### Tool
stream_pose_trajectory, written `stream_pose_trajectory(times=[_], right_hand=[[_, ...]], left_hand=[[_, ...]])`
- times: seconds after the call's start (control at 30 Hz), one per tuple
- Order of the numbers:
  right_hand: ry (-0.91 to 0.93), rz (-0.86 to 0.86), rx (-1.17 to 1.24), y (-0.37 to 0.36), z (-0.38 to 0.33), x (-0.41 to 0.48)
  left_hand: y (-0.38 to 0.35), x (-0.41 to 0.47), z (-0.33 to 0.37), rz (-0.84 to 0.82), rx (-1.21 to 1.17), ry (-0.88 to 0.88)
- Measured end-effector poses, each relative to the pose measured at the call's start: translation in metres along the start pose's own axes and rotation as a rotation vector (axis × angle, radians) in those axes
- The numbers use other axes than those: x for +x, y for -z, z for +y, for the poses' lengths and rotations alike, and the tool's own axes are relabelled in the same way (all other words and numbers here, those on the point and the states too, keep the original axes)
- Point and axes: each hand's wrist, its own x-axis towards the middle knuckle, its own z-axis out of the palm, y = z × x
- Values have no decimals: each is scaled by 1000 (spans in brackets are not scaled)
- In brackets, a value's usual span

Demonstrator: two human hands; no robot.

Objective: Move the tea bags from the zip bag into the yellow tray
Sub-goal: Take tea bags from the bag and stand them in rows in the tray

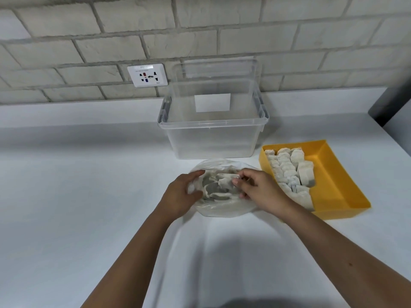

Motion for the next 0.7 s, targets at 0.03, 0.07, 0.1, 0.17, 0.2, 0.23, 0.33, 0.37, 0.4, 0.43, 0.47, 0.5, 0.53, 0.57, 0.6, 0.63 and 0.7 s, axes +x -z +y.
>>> stream_pose_trajectory(times=[0.03,0.07,0.1,0.17,0.2,0.23,0.33,0.37,0.4,0.43,0.47,0.5,0.53,0.57,0.6,0.63,0.7], right_hand=[[-43,-23,110,1,-1,-1],[-73,-42,195,2,-3,-1],[-92,-55,249,3,-3,-1],[-108,-74,311,3,-3,0],[-109,-81,330,3,-4,1],[-109,-87,340,2,-5,1],[-115,-105,374,-1,-12,2],[-116,-109,389,-2,-14,2],[-120,-111,402,-3,-16,1],[-125,-110,412,-4,-18,1],[-132,-111,417,-4,-19,1],[-133,-111,414,-5,-19,1],[-127,-113,406,-5,-20,0],[-115,-116,387,-5,-20,1],[-98,-117,358,-5,-20,1],[-82,-119,322,-5,-20,1],[-48,-111,272,-6,-21,0]], left_hand=[[-1,-1,4,20,-29,-8],[-1,-2,7,34,-55,-16],[-2,-2,11,45,-74,-25],[-5,-3,16,56,-88,-40],[-6,-4,19,59,-82,-38],[-8,-5,22,62,-78,-34],[-12,-6,30,105,-86,-51],[-14,-6,31,126,-90,-64],[-15,-6,32,147,-91,-77],[-16,-5,32,172,-86,-94],[-16,-4,32,198,-75,-114],[-16,-4,31,219,-64,-137],[-15,-3,30,236,-52,-166],[-14,-3,29,250,-56,-189],[-13,-3,29,262,-72,-210],[-12,-4,30,268,-99,-226],[-11,-7,33,272,-148,-225]])
